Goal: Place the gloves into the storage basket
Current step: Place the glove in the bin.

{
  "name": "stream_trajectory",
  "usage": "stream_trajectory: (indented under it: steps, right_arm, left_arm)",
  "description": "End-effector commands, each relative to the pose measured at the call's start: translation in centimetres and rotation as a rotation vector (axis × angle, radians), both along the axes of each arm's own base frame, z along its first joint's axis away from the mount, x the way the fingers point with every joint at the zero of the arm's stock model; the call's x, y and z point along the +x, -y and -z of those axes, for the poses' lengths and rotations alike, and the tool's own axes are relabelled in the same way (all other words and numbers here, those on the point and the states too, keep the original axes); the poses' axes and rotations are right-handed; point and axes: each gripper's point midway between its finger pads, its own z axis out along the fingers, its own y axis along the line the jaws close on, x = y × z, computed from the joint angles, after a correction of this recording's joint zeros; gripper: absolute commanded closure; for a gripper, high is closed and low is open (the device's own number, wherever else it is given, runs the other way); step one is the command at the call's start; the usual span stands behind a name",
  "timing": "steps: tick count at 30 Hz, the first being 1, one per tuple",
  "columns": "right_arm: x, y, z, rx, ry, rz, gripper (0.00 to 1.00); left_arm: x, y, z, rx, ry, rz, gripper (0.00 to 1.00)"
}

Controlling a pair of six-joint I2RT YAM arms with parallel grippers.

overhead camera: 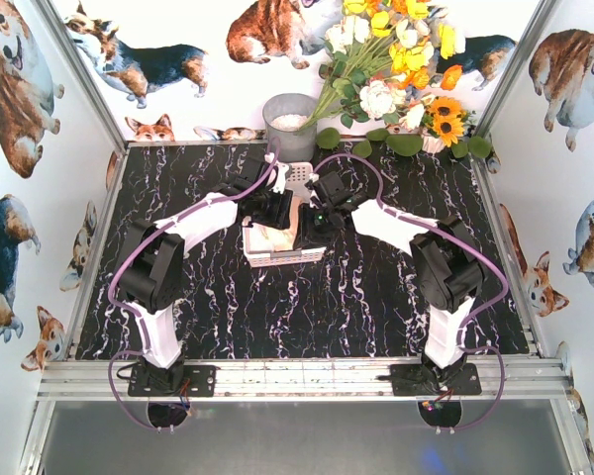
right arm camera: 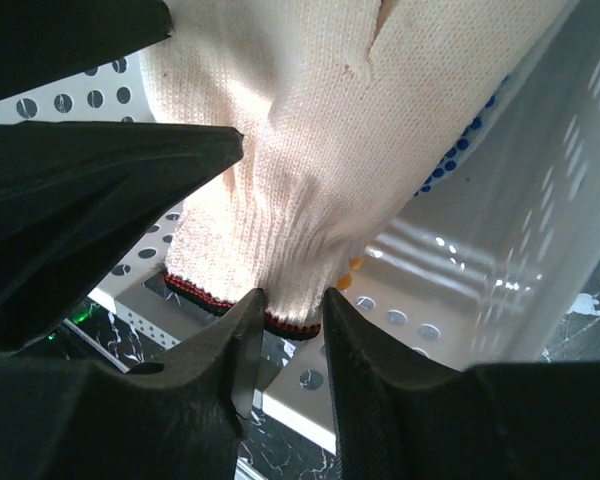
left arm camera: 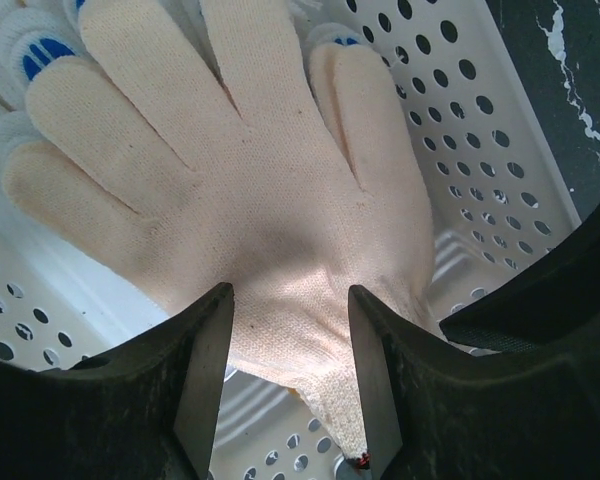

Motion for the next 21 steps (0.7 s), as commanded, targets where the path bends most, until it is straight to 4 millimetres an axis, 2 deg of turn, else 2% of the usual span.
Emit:
stream_trajectory:
  steps: [1, 10, 16, 21]
  right_arm:
    - [1.7, -1.6, -0.8, 0.054, 0.043, 0.016, 0.71]
    - [3.7, -2.1, -0.9, 0.072, 0.084, 0.081, 0.88]
    - [4.7, -2.4, -1.9, 0.087, 0.117, 0.097, 0.92]
    - [5.3, -2.6, -1.0, 0.079, 0.111, 0.103, 0.94]
  left_arm:
    - [1.4, -0.1, -1.0, 0.007, 0.047, -0.009, 0.56]
    - [1.3, 0.0, -2.4, -0.011, 0.083, 0.012, 0.54]
    - [0.7, -0.1, -2.1, -0.012, 0.068, 0.017, 0.54]
    - [0.0, -0.1, -0.8, -0.014, 0.034, 0.016, 0.55]
